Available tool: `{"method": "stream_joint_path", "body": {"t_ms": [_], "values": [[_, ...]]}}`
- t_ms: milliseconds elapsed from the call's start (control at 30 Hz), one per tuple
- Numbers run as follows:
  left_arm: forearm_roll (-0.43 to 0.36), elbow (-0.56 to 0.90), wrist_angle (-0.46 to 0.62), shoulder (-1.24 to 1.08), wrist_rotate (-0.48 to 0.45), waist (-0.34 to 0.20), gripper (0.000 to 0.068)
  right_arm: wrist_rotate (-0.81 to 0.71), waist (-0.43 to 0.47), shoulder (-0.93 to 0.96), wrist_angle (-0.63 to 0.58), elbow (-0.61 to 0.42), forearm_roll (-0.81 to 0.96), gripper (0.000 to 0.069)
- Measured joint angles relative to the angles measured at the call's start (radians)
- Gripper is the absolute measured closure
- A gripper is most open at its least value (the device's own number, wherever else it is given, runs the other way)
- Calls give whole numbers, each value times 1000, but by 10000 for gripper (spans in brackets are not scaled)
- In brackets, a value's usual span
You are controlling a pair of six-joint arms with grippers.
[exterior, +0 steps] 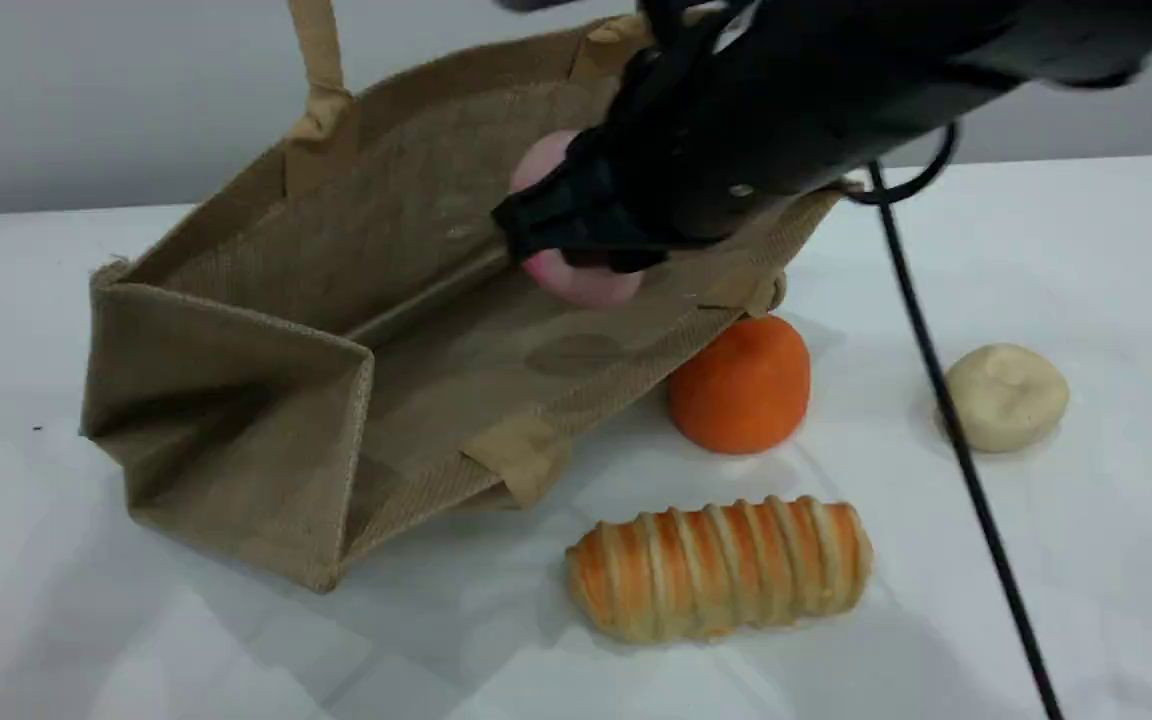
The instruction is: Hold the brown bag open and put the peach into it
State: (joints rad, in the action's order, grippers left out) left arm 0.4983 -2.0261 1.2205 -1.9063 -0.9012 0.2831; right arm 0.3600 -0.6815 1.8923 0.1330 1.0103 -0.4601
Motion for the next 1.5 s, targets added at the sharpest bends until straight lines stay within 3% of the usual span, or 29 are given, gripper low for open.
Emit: {"method": "stream_joint_path", "body": {"t_ms": [200, 300, 500, 600, 800, 1000, 1233, 1500], "values": [[1, 0, 0, 0, 23, 0, 594, 0, 1, 112, -30, 106, -12, 580], [1, 0, 0, 0, 23, 0, 594, 0, 3, 115, -62, 134, -12, 455], [1, 0, 0, 0, 23, 0, 594, 0, 5, 112, -78, 145, -14, 111], [1, 0, 0, 0, 23, 0, 594, 14, 22, 96, -109, 145, -12, 37], [1, 0, 1, 0, 42, 0, 594, 15, 126, 23, -246, 145, 27, 39], [0, 0, 1, 0, 49, 0, 594, 16, 293, -104, -390, 145, 105, 77], [0, 0, 1, 0, 50, 0, 594, 16, 473, -240, -405, 145, 118, 106], [2, 0, 1, 0, 68, 0, 572, 17, 513, -283, -427, 145, 130, 107]]}}
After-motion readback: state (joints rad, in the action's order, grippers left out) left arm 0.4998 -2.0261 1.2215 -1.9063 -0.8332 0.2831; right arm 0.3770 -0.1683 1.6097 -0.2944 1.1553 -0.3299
